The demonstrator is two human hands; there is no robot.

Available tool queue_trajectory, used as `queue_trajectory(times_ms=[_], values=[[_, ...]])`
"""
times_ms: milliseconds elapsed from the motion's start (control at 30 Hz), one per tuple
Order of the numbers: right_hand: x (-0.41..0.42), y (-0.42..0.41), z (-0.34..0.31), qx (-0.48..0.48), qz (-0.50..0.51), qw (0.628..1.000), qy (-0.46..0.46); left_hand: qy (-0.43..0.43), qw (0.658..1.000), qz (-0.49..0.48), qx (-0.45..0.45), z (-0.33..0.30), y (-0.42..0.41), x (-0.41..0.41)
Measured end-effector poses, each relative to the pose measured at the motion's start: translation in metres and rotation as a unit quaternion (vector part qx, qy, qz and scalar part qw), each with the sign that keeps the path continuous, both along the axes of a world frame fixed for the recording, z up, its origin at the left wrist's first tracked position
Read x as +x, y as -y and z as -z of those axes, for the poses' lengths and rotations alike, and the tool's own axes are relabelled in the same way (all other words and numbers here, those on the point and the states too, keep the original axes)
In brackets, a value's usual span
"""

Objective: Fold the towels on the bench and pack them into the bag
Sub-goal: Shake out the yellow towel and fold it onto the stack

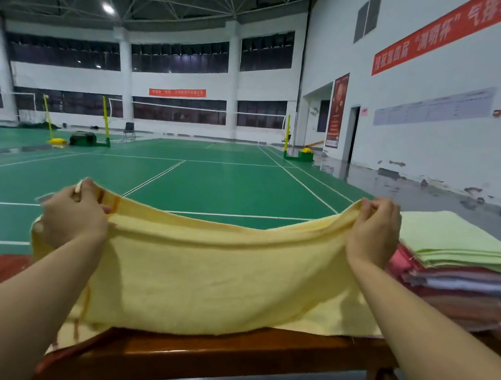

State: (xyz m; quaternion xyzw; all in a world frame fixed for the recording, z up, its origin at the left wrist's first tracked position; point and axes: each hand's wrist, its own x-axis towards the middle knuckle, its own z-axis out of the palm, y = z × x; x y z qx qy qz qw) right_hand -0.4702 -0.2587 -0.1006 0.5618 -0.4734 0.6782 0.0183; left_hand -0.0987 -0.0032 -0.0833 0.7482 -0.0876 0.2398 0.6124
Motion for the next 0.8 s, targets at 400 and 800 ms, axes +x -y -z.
queue_trajectory(times_ms=[400,800], values=[[0.042,0.109,0.123,0.342,-0.151,0.894,-0.248,-0.1,0.945,0.101,0.294,0.13,0.078,0.094],[0.028,0.072,0.117,0.18,-0.175,0.942,-0.222,0.138,0.931,0.162,0.297,0.122,0.064,0.05]])
